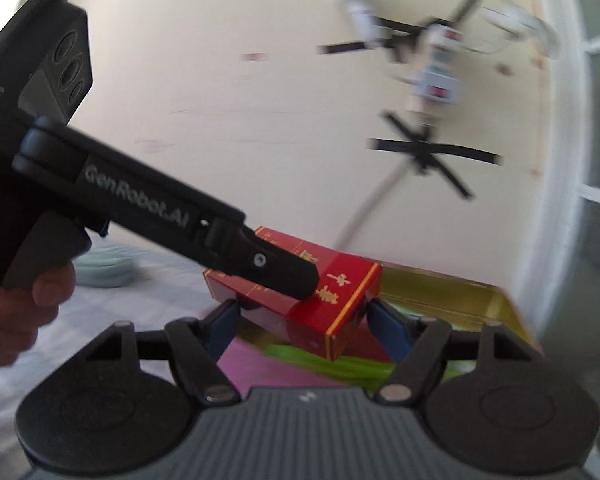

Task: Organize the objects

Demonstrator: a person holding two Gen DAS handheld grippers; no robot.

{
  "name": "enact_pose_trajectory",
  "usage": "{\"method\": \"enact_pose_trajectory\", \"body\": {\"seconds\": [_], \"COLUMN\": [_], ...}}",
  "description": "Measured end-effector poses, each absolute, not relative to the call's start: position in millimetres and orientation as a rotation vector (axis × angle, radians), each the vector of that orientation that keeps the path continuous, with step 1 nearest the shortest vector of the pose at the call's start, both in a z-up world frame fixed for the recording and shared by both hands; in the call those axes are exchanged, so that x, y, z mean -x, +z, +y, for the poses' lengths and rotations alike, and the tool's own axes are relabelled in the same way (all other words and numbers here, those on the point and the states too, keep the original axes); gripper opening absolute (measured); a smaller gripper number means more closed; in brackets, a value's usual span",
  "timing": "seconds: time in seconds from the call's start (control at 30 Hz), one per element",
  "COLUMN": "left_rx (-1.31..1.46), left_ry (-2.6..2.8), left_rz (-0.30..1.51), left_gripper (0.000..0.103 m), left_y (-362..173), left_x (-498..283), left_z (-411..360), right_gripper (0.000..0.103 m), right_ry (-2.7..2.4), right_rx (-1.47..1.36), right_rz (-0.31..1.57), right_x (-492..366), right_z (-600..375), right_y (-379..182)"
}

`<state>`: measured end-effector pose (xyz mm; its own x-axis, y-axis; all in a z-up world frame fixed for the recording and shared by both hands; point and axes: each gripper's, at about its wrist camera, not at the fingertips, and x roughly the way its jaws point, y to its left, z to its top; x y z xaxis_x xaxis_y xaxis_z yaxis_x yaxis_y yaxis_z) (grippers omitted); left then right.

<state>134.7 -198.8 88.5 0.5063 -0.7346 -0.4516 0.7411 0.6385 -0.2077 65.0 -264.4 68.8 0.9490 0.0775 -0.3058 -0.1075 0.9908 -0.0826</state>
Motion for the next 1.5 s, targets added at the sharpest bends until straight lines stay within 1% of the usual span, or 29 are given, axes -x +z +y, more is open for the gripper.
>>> {"method": "enact_pose_trajectory", "body": {"seconds": [0.17,0.23,0.27,0.3,0.43,0.6,0.8,0.93,1.1,1.5], "left_rx": [-0.117,-0.194,-0.222,-0.226,-0.179,-0.122,-0.143,-0.124,-0.117,-0.09], "left_ry": [-0.836,-0.751,-0.708,-0.679,-0.616,-0.552,-0.46,-0.418,-0.365,-0.208], "left_rz": [0.541,0.512,0.499,0.494,0.504,0.496,0.497,0.524,0.556,0.628], "left_gripper": [0.076,0.077,0.077,0.077,0.08,0.081,0.082,0.082,0.082,0.082], "left_y": [66.5,58.4,57.0,56.2,62.7,73.0,71.3,64.8,51.6,13.1], "left_x": [-150.9,-153.0,-153.4,-154.1,-157.4,-140.3,-112.3,-99.9,-89.5,-96.4], "left_z": [-251.0,-263.0,-263.3,-260.9,-237.4,-204.2,-169.0,-143.3,-113.4,-52.9], "right_gripper": [0.073,0.08,0.086,0.087,0.088,0.089,0.09,0.09,0.09,0.09], "right_ry": [0.005,-0.054,-0.093,-0.121,-0.136,-0.145,-0.137,-0.105,-0.057,0.05], "right_rx": [0.078,0.072,0.065,0.046,-0.08,-0.183,-0.283,-0.313,-0.367,-0.322], "right_rz": [0.334,0.356,0.365,0.367,0.338,0.282,0.208,0.191,0.231,0.371], "right_x": [-85.3,-98.7,-104.0,-106.4,-93.1,-63.2,-32.3,-17.5,-10.6,-29.8], "right_z": [-314.6,-331.9,-339.3,-344.7,-361.8,-364.6,-353.6,-333.5,-307.8,-247.2], "right_y": [49.8,40.3,35.0,31.7,26.3,28.7,42.7,46.4,38.1,12.6]}}
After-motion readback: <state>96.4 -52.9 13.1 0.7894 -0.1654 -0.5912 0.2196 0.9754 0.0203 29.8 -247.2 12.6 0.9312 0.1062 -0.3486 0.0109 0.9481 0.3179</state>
